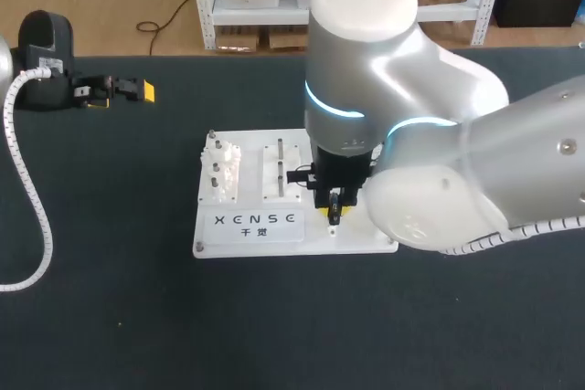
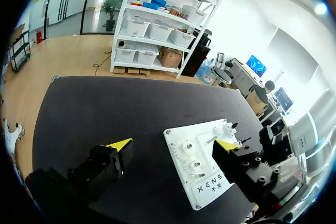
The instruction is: Insert the USB connector, Ethernet cable, and multi-pin plug into their matching sockets one by one.
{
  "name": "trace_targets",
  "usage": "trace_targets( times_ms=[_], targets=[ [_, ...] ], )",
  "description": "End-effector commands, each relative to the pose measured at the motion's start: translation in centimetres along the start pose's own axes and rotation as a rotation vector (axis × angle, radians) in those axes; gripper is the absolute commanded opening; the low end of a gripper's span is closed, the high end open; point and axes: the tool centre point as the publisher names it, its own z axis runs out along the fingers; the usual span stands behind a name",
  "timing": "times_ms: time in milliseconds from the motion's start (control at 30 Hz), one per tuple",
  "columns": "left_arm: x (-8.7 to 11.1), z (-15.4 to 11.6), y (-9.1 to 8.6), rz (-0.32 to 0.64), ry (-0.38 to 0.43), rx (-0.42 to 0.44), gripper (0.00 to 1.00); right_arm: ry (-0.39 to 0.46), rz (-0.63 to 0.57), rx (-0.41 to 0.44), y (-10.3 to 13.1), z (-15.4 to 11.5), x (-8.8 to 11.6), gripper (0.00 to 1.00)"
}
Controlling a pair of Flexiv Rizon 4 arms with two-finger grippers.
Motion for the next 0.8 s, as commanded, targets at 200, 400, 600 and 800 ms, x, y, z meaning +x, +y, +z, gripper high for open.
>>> trace_targets(
  times_ms=[200,400,600,800],
  targets=[
    [0.0,0.0,0.0,0.0,0.0,0.0,1.0,-0.024,0.015,-0.005,-0.8,-2.0,-0.5,0.0],
    [0.0,0.0,0.0,0.0,0.0,0.0,1.0,-0.044,0.041,0.0,-2.0,-4.1,-1.4,0.0],
    [0.0,0.0,0.0,0.0,0.0,0.0,1.0,-0.057,0.067,0.007,-3.4,-5.3,-1.8,0.0],
    [0.0,0.0,0.0,0.0,0.0,0.0,1.0,-0.061,0.084,0.02,-4.8,-5.9,-1.7,0.0]
  ],
)
